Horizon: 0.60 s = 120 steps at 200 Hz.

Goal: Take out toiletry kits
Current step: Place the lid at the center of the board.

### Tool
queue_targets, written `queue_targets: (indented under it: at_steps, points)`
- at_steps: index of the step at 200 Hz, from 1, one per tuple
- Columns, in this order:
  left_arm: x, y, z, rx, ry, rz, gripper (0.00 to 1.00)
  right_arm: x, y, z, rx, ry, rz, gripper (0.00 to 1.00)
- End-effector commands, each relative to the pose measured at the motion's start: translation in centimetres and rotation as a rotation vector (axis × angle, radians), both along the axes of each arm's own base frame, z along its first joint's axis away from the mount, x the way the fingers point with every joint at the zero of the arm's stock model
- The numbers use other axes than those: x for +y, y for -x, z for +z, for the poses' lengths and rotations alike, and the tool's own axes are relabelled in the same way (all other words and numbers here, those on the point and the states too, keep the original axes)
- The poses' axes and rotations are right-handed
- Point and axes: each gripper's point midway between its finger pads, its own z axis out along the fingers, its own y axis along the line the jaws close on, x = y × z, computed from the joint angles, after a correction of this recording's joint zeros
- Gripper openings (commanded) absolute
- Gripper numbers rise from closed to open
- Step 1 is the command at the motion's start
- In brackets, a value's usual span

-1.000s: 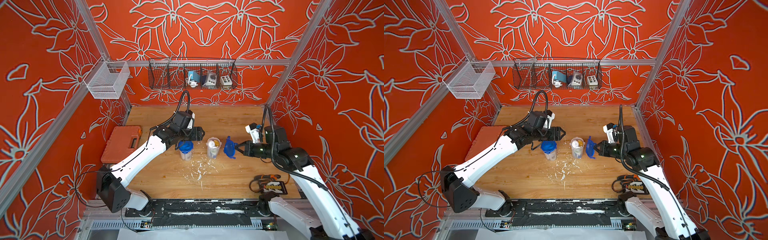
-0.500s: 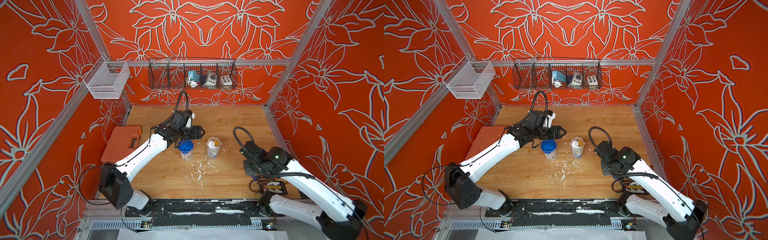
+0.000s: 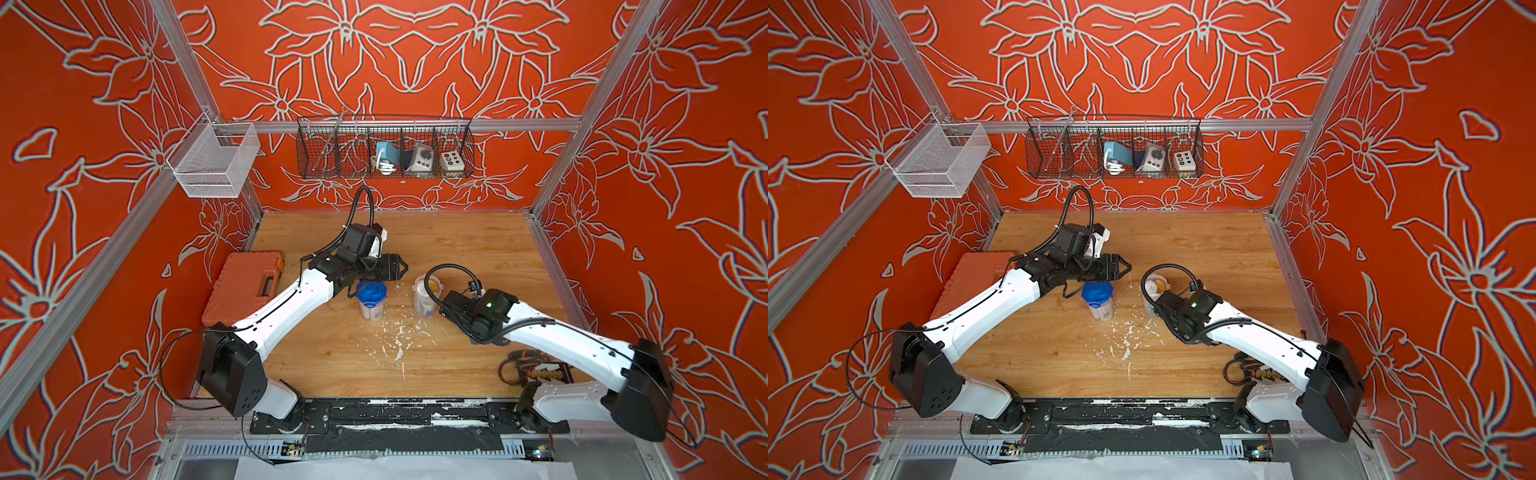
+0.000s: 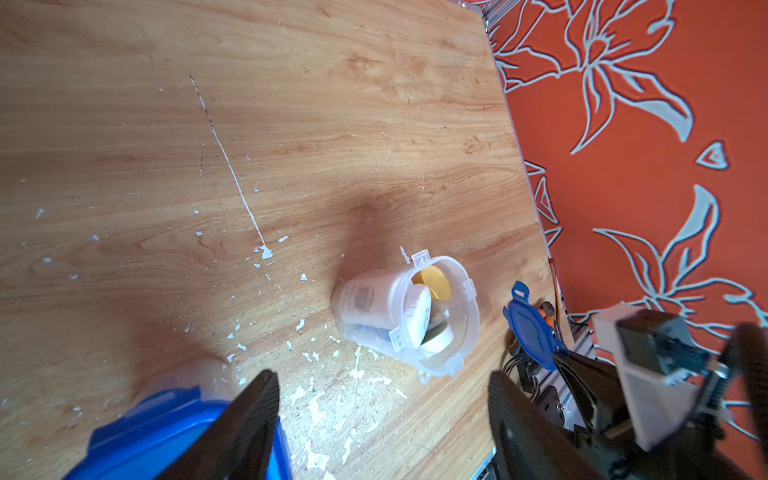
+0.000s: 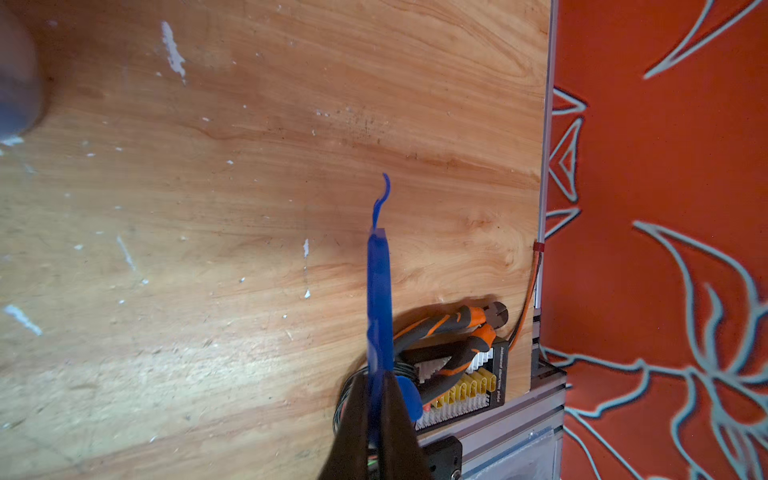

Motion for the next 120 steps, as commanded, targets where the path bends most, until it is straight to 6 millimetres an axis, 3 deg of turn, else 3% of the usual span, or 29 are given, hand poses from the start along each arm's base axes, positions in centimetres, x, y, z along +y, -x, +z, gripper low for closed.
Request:
queue_targets:
  at_steps: [1,62,120]
  points:
    - [-0.1,-0.1,0.4,-0.005,0.025,-0.001,0.75,-0.6,-1.4,-0.3,-0.078,0.038,-0.027,0.0]
    - [-0.2,0.0,0.1,0.004,0.03,-0.001,0.74,0.3,-1.4,-2.8,-0.022,0.004,-0.013,0.0]
    - [-0.1,-0.1,-0.2,0.009,0.019,0.001,0.74,0.9,1.8,-3.8,0.024,-0.043,0.013,0.0]
